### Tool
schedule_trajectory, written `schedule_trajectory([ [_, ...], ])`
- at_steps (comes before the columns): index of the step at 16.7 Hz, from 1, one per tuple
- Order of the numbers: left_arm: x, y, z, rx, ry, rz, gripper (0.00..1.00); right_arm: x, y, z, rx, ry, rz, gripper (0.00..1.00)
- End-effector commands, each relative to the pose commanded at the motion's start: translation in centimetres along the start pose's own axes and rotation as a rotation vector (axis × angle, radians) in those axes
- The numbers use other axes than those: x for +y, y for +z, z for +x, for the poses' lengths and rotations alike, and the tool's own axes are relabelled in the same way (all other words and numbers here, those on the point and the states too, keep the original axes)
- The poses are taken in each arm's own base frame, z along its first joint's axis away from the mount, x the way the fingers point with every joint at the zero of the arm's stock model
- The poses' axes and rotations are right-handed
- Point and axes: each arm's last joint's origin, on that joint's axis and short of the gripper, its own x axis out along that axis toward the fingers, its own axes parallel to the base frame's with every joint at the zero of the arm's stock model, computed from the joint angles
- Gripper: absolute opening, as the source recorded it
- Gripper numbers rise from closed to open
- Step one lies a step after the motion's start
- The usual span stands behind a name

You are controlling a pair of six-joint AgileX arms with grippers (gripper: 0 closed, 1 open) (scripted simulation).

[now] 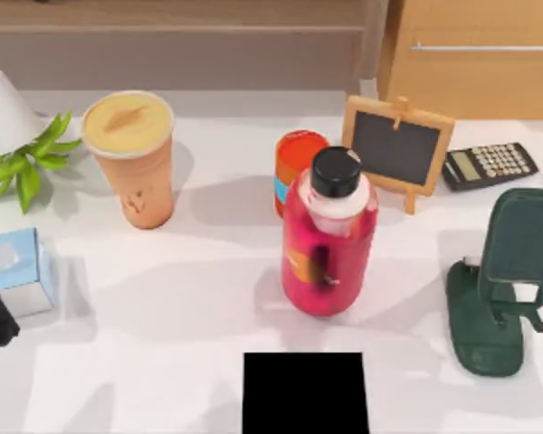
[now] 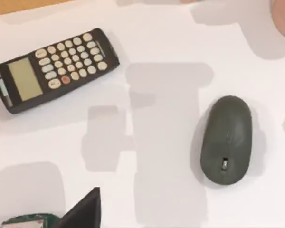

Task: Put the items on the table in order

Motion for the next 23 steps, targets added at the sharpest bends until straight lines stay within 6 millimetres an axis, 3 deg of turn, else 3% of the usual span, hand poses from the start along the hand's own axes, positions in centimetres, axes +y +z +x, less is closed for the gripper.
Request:
schedule_trajectory([
  [5, 0.0, 0.0, 0.0, 0.0, 0.0, 0.0, 1.0, -0.7, 6.1, 7.9, 0.383, -0.079, 0.089, 1.0],
  [8, 0.0, 0.0, 0.0, 0.0, 0.0, 0.0, 1.0, -1.5, 7.6, 13.0, 0.566, -0.118, 0.133, 1.0],
  [11, 0.0, 0.0, 0.0, 0.0, 0.0, 0.0, 1.0, -2.2, 8.0, 16.6, 0.687, -0.144, 0.164, 1.0],
  [14, 0.0, 0.0, 0.0, 0.0, 0.0, 0.0, 1.0, -2.5, 8.0, 18.0, 0.736, -0.155, 0.177, 1.0],
  [20, 0.0, 0.0, 0.0, 0.0, 0.0, 0.0, 1.0, -2.3, 7.8, 18.1, 0.737, -0.153, 0.172, 1.0],
  [23, 0.0, 0.0, 0.0, 0.0, 0.0, 0.0, 1.0, -2.6, 6.5, 19.8, 0.741, -0.156, 0.178, 1.0],
])
